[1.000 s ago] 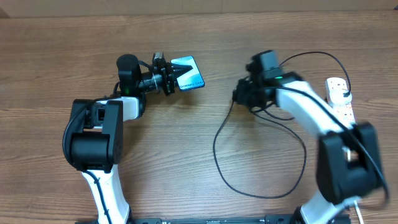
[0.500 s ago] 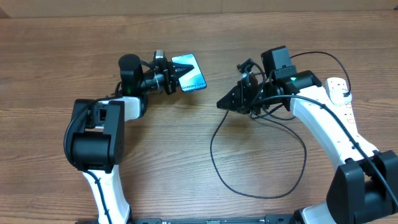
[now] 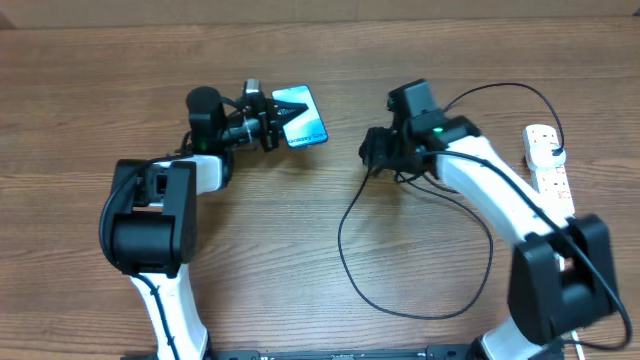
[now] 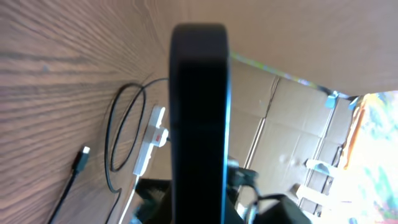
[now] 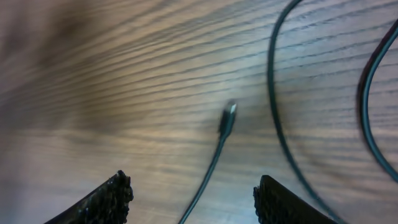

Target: Plug charger to phone and switch on socket

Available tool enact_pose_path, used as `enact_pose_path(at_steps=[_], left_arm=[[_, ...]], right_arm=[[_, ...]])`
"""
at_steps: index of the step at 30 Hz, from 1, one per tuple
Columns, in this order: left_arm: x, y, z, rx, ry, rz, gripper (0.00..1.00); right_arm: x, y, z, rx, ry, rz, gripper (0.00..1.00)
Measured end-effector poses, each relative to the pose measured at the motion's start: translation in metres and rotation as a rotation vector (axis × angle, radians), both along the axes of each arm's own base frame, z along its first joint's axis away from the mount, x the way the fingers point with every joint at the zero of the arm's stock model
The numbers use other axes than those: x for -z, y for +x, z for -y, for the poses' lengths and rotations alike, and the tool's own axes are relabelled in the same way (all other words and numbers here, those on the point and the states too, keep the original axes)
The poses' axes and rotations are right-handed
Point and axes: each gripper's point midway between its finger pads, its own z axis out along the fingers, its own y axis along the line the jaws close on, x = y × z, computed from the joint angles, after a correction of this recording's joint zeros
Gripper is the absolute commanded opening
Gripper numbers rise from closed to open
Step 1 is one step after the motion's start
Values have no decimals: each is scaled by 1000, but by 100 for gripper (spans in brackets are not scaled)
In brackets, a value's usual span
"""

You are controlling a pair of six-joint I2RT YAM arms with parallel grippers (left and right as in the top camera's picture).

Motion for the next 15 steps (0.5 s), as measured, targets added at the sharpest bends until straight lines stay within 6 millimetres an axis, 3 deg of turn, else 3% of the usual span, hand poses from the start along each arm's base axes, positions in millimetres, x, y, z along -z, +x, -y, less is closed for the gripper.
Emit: enact_pose_path(at_steps=[7, 15], left_arm=[[-5, 11, -38, -59, -4, 30, 4], [-11, 11, -40, -41, -9, 46, 4]], right_arm=[[34, 20, 6, 60, -48, 12, 55], [64, 26, 8, 93, -104, 0, 49]])
